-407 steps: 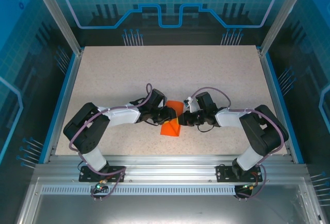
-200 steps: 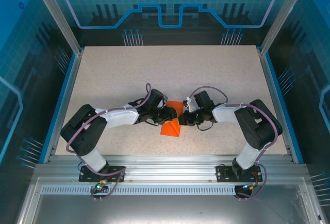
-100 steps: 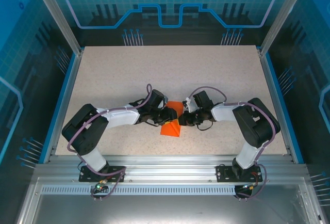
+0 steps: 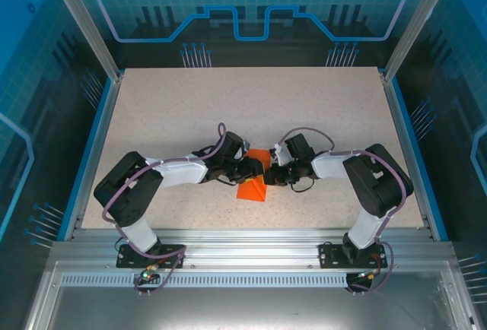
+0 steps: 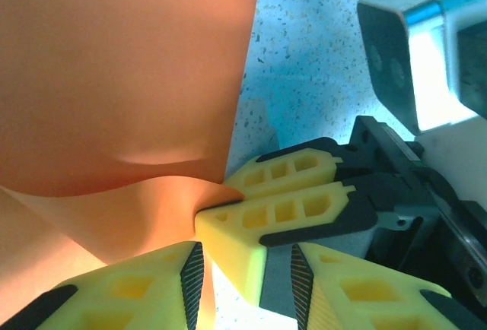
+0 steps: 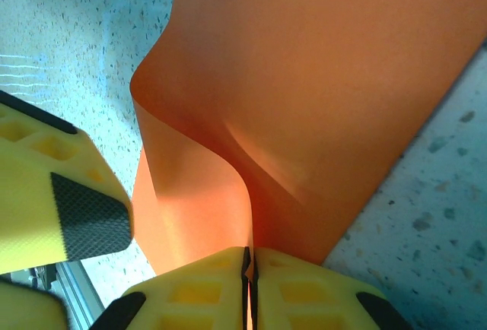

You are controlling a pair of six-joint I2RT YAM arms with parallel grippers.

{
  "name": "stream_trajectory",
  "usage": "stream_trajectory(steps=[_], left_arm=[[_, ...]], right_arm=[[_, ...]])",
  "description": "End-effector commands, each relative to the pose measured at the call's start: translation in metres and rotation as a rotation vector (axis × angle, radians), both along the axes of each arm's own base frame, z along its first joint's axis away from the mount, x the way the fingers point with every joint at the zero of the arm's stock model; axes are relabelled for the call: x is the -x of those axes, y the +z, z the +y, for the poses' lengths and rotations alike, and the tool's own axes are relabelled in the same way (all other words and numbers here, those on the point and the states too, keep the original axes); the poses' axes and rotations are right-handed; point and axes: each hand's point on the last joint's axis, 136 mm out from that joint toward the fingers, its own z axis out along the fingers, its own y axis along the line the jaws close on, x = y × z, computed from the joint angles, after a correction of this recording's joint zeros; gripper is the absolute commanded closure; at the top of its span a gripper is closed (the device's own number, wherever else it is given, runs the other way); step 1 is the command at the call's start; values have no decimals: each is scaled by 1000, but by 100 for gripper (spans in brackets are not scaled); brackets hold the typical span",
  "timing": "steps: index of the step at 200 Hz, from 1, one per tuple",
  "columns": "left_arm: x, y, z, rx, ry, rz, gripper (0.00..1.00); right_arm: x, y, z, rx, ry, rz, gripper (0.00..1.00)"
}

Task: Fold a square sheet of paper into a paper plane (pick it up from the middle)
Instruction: Fold the triangle a second time at the center of the table.

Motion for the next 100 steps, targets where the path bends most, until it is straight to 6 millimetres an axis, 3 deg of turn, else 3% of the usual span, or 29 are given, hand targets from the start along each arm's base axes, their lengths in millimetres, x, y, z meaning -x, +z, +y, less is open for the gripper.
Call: stream_trajectory(steps=[1, 82, 100], left_arm=[[1, -7, -5, 3, 1, 29, 61], [1, -28, 3, -43, 38, 56, 65], [2, -26, 5, -35, 49, 47, 70]], right_arm=[[-6, -4, -4, 15, -9, 5, 89], [-6, -6, -5, 18, -12, 5, 89], [-6, -7, -5, 17, -14, 8, 89]])
